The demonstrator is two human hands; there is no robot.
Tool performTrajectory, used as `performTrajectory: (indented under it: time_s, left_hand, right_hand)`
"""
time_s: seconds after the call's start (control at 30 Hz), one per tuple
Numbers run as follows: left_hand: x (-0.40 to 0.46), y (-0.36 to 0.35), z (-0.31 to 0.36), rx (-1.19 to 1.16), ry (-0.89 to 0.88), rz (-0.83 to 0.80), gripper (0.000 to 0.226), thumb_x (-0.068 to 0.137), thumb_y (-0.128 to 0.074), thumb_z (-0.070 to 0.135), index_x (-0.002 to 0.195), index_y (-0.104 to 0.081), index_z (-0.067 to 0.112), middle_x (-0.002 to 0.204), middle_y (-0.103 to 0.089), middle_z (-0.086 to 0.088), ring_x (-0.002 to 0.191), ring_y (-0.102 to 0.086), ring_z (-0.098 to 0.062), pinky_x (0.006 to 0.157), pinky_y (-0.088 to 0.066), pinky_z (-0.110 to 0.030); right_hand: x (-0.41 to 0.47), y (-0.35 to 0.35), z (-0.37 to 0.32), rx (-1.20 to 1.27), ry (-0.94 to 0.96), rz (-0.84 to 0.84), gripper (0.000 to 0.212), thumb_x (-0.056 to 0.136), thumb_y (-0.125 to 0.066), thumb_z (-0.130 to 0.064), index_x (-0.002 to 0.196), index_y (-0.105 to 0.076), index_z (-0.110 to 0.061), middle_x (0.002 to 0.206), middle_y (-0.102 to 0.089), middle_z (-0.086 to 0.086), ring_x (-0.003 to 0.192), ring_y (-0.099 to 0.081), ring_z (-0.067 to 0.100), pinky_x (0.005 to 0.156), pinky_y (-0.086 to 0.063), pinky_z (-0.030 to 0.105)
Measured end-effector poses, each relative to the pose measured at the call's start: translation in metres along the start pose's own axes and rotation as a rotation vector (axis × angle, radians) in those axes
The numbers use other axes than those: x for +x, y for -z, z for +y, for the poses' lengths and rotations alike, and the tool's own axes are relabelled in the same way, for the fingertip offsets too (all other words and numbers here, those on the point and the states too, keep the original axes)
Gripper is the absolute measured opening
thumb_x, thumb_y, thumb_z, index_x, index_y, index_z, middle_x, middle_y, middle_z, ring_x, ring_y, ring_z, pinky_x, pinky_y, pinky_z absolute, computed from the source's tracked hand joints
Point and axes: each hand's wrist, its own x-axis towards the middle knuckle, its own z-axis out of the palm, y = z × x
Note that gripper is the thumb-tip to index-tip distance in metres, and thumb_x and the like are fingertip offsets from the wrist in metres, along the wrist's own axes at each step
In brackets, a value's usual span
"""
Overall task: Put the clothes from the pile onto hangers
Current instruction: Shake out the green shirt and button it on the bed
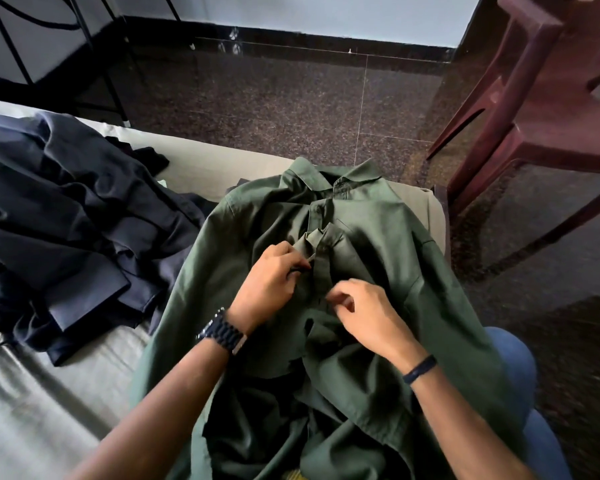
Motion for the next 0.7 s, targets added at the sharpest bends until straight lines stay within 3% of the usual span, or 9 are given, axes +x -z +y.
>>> performTrajectory:
  time_s: [0.1,0.3,0.47,0.7]
  left_hand:
    - [-0.016,-0.008,0.012,-0.039,-0.001,0.035,0.015,0.079,-0.063,0.000,0.089,-0.070,0.010,0.086,-0.063,-0.001,0.085,-0.057,-0.013,0.078,-0.043,-0.022]
    - [-0.032,-0.033,0.003,-0.030,0.217,-0.042,0.025,0.078,-0.058,-0.003,0.101,-0.066,0.004,0.100,-0.070,-0.010,0.099,-0.062,-0.026,0.087,-0.042,-0.025]
    - [-0.032,-0.041,0.002,-0.029,0.279,-0.078,0.031,0.080,-0.060,0.004,0.111,-0.063,0.011,0.108,-0.065,-0.004,0.103,-0.059,-0.022,0.090,-0.046,-0.034]
    - [-0.034,-0.044,0.001,-0.025,0.289,-0.114,0.019,0.083,-0.064,0.016,0.102,-0.066,0.016,0.100,-0.059,0.000,0.090,-0.059,-0.018,0.081,-0.047,-0.030]
  right_hand:
    - [0.008,-0.008,-0.017,0.095,0.001,0.016,0.022,0.086,-0.056,-0.003,0.101,-0.069,-0.013,0.098,-0.071,0.001,0.090,-0.063,0.012,0.081,-0.042,0.013]
    - [0.009,-0.045,-0.001,-0.030,-0.031,-0.010,0.030,0.091,-0.052,-0.008,0.119,-0.062,-0.013,0.111,-0.063,0.013,0.108,-0.058,0.028,0.096,-0.042,0.031]
    - [0.009,-0.055,0.002,-0.037,-0.105,0.127,0.020,0.088,-0.065,-0.026,0.096,-0.059,-0.009,0.093,-0.061,0.009,0.089,-0.059,0.026,0.078,-0.045,0.033]
    - [0.009,-0.058,0.008,0.056,-0.147,0.231,0.013,0.078,-0.069,-0.006,0.084,-0.058,-0.007,0.081,-0.064,0.004,0.079,-0.060,0.021,0.074,-0.046,0.030]
